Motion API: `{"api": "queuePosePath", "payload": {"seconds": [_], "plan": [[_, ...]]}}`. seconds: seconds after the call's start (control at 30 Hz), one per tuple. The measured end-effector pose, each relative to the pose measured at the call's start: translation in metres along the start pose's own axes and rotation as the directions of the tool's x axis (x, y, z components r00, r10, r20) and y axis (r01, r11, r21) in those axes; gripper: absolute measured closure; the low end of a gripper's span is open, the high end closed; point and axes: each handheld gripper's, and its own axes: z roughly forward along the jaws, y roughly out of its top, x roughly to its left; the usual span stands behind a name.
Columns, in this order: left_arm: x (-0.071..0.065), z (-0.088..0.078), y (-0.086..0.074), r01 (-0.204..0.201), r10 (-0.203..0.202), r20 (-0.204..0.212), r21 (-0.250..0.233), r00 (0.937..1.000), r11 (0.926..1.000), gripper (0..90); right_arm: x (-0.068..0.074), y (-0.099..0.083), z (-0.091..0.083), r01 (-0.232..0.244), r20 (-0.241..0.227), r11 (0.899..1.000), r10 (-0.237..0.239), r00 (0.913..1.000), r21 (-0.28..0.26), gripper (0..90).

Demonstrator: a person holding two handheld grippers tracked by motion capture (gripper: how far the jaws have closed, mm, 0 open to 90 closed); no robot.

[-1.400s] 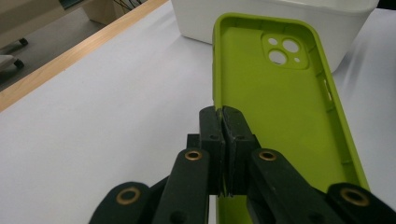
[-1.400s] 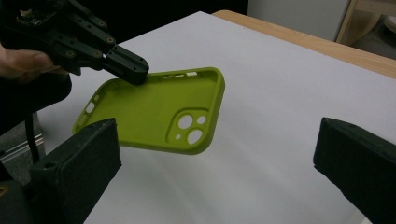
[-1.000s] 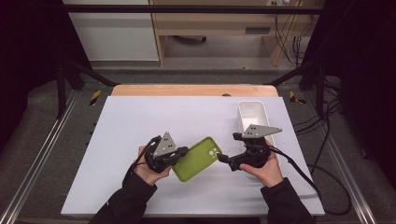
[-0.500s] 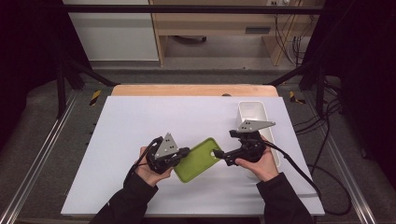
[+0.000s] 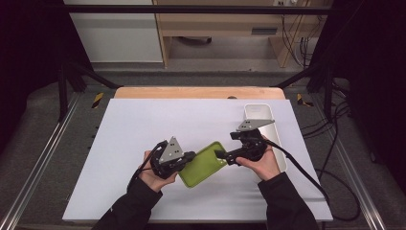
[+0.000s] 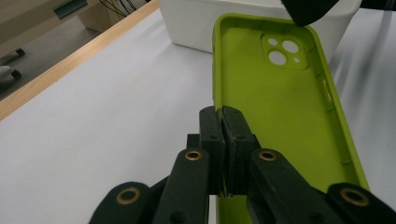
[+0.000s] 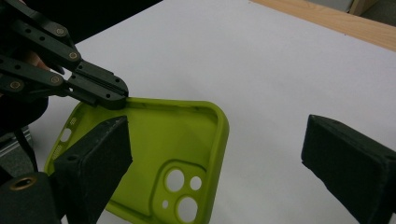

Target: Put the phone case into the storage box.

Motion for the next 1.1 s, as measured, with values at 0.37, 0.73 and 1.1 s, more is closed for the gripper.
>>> {"api": "queuePosePath", "payload": {"seconds": [0.37, 0.73, 1.1], "plan": [[-0.002, -0.001, 0.002, -0.01, 0.01, 0.002, -0.004, 0.9999, 0.9999, 87.6, -0.004, 0.001, 0.007, -0.013, -0.029, 0.999, 0.014, 0.9995, 0.041, 17.0], [-0.003, -0.001, 0.003, -0.016, 0.016, 0.004, -0.008, 0.9999, 0.9998, 87.6, -0.008, 0.003, 0.007, -0.053, -0.08, 0.996, 0.059, 0.995, 0.077, 36.0], [-0.006, -0.002, 0.004, -0.033, 0.033, 0.007, -0.007, 0.9994, 0.9994, 87.6, -0.01, 0.003, 0.009, -0.073, -0.118, 0.991, 0.086, 0.9893, 0.116, 56.8]]}}
